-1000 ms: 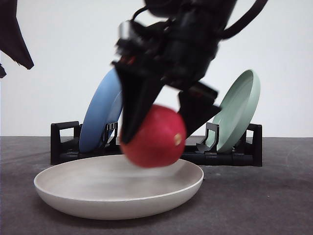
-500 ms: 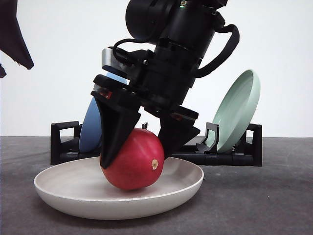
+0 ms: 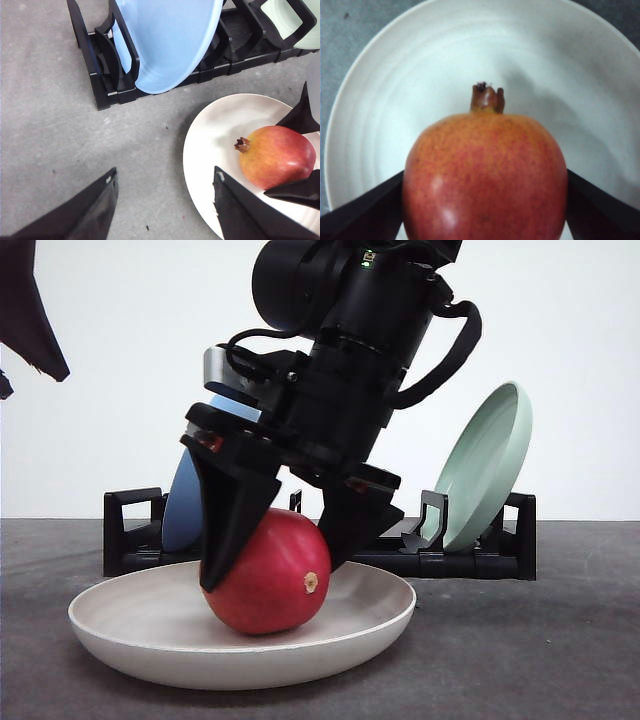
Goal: Place pomegranate in white plate
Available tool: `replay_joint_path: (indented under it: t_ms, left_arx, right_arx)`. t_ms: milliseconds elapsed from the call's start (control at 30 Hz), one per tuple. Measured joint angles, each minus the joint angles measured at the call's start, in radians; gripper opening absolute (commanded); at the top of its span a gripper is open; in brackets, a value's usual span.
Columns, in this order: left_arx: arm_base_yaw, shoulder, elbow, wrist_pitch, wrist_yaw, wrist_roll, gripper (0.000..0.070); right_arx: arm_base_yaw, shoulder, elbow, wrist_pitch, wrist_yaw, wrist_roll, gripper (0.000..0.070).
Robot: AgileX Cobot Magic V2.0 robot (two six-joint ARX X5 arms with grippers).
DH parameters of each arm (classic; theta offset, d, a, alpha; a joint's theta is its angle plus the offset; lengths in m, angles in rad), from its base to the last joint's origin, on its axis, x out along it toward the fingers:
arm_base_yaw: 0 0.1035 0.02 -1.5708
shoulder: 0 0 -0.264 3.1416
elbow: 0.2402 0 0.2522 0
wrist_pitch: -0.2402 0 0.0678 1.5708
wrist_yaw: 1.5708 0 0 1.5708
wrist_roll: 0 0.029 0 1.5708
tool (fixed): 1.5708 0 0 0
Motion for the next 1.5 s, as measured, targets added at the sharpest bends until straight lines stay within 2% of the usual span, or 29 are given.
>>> replay_joint_path:
  t_ms: [300, 567, 733, 967, 1233, 1500]
  left_arx:
    - [0.000, 0.000, 0.000, 0.000, 0.000, 0.000, 0.0348]
    - [0.000, 0.000, 0.000, 0.000, 0.000, 0.000, 0.0348]
    - [0.000, 0.000, 0.000, 0.000, 0.000, 0.000, 0.0348]
    - [0.000, 0.000, 0.000, 0.000, 0.000, 0.000, 0.0349]
    - [0.000, 0.000, 0.000, -0.001, 0.000, 0.000, 0.0348]
    - [0.002, 0.000, 0.000, -0.001, 0.000, 0.000, 0.0349]
  right_arx:
    - [0.003, -0.020, -0.004, 0.022, 0.006, 0.000, 0.0607]
    - [-0.009, -0.229, -0.176, 0.291, 0.023, -0.001, 0.0609]
    - [-0.048, -0.382, -0.329, 0.380, 0.023, -0.001, 0.0608]
    - [-0.171, -0.597, -0.466, 0.356, 0.010, -0.001, 0.0608]
    - [-0.371, -0.781, -0.625, 0.295, -0.072, 0.000, 0.0608]
    - [-0.516, -0.925, -0.672, 0.212, -0.079, -0.001, 0.0608]
